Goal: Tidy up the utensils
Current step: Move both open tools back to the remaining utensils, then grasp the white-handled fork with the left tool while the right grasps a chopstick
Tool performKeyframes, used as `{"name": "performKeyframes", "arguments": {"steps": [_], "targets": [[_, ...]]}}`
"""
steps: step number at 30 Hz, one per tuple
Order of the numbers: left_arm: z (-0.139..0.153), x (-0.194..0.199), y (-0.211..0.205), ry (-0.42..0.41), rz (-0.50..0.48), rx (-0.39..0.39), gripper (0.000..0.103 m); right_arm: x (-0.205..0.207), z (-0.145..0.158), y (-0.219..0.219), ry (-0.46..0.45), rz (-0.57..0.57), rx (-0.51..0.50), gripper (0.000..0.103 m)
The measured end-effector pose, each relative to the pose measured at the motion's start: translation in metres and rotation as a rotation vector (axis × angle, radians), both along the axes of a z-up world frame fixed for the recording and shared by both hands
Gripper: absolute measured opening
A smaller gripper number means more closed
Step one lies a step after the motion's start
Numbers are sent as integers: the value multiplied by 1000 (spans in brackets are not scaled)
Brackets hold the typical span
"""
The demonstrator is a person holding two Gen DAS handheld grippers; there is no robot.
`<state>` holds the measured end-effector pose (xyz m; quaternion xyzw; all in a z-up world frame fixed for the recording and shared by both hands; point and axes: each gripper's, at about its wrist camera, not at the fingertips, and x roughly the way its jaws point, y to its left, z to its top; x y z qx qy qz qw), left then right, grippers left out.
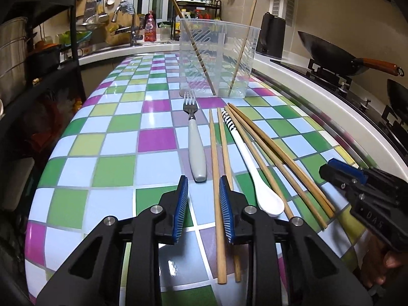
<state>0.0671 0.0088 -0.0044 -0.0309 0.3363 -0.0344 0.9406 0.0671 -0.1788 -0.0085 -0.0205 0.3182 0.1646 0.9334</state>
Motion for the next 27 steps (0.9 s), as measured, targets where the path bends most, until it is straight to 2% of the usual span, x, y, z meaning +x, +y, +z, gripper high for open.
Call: {"name": "performKeyframes", "arguments": {"steps": [9, 13, 16, 20, 27], "targets": [[1, 5, 4, 57, 18, -38, 25, -5, -9, 18, 22, 55, -81, 17], [8, 16, 7, 101, 26, -68, 25, -3, -8, 18, 36, 49, -85, 6], [7, 30, 4, 137, 29, -37, 25, 0, -7, 17, 44, 45, -87, 6], [1, 51, 4, 179, 41, -44, 25, 2, -7, 13, 51, 24, -86, 6], [0, 61, -2, 153, 46, -8, 25, 4, -7, 6, 50, -15, -90, 6]]}}
